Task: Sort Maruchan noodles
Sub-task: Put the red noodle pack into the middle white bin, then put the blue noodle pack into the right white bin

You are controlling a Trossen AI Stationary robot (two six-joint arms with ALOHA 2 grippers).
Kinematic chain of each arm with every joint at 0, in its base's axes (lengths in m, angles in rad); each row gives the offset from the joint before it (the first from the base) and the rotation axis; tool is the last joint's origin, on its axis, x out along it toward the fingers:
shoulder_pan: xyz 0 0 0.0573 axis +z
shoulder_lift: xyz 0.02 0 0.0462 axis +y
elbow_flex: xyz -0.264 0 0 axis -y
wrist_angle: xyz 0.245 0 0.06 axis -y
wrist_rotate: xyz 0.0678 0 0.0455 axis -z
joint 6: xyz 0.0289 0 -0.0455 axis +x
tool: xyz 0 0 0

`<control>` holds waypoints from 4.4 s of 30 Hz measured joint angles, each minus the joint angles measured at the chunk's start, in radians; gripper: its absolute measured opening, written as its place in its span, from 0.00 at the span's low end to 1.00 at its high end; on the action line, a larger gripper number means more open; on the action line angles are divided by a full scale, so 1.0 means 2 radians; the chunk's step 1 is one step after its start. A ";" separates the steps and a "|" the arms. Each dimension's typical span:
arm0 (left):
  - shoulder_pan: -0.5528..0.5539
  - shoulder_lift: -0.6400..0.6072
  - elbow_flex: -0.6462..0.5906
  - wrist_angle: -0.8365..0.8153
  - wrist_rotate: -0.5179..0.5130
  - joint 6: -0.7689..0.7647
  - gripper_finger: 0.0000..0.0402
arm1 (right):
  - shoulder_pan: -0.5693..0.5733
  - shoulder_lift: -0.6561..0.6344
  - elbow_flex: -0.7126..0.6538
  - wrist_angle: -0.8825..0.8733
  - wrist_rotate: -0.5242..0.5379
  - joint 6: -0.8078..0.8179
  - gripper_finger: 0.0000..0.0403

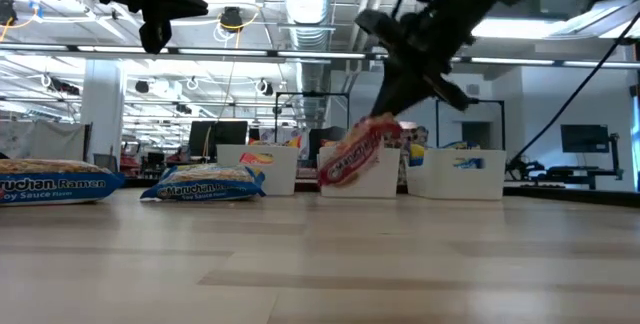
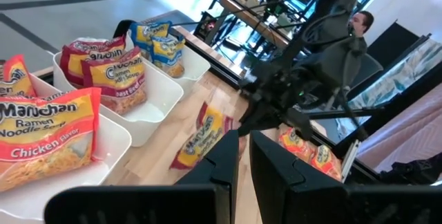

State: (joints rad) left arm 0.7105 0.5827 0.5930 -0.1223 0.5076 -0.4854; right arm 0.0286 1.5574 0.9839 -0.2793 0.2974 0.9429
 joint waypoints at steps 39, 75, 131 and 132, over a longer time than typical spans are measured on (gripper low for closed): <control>0.000 0.000 0.000 0.000 -0.035 -0.007 0.06 | -0.218 0.111 0.174 -0.114 -0.018 -0.321 0.02; 0.000 0.000 0.000 -0.001 -0.035 0.002 0.06 | -0.255 0.051 0.174 -0.153 -0.118 -0.242 0.50; -0.151 -0.134 0.001 -0.369 0.039 -0.112 0.06 | 0.080 -0.003 0.174 0.182 -0.091 -0.048 0.45; -0.151 -0.134 0.001 -0.371 0.030 -0.102 0.06 | 0.080 -0.003 0.174 0.179 -0.092 -0.055 0.45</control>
State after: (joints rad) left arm 0.4091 0.3157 0.5941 -0.8635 0.5684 -0.6900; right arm 0.1877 1.5509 1.3323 0.0779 0.1139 0.8333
